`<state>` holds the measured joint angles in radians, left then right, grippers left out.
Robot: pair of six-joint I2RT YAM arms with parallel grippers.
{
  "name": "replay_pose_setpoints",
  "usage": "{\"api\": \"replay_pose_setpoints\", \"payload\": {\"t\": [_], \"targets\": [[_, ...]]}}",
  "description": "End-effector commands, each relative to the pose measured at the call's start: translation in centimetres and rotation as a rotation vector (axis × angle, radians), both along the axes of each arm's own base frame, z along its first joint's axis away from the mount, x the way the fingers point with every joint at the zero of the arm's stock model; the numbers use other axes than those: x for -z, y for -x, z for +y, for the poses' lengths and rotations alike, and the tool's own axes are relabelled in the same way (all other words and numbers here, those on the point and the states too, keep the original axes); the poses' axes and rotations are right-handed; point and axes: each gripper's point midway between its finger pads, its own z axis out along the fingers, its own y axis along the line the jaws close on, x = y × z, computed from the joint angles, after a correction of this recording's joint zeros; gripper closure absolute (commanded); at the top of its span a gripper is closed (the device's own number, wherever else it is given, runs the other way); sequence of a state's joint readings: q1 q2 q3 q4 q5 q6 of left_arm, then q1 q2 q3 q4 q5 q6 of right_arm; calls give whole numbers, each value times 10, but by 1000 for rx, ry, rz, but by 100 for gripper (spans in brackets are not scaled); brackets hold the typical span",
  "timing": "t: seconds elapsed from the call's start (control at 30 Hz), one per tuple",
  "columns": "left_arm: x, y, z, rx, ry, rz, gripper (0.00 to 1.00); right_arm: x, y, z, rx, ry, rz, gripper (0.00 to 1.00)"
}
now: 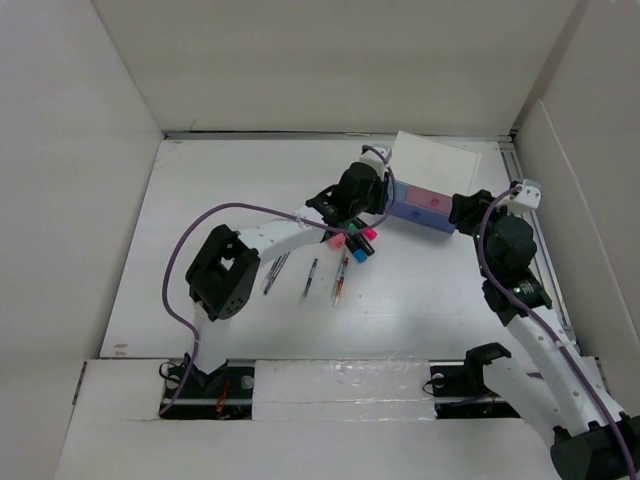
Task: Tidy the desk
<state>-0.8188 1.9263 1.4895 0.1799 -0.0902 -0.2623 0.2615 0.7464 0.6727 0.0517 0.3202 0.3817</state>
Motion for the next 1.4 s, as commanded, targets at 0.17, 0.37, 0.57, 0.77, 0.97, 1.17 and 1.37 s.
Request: {"api": "replay_pose_setpoints", "payload": {"t": [0.17, 0.37, 0.57, 0.77, 0.97, 1.17, 1.37], "targets": [[-20, -22, -20, -51, -38, -72, 76, -17, -6, 11, -72, -1, -67, 50], [-4, -36, -23, -110, -69, -42, 78, -18, -5, 13, -83, -2, -72, 50], [1, -41, -26, -119, -80, -40, 74, -19, -4, 15, -97, -5, -78, 47], [2, -46, -30, -122, -80, -44, 68, -19, -4, 20, -120, 0, -80, 47], [3, -50, -37, -110, -78, -49, 68, -18, -5, 21, -127, 3, -80, 47], [4, -53, -41, -100, -80, -51, 69, -20, -4, 23, -138, 2, -88, 47], [8, -53, -43, -96, -82, -45, 72, -21, -3, 22, -136, 1, -92, 47]]}}
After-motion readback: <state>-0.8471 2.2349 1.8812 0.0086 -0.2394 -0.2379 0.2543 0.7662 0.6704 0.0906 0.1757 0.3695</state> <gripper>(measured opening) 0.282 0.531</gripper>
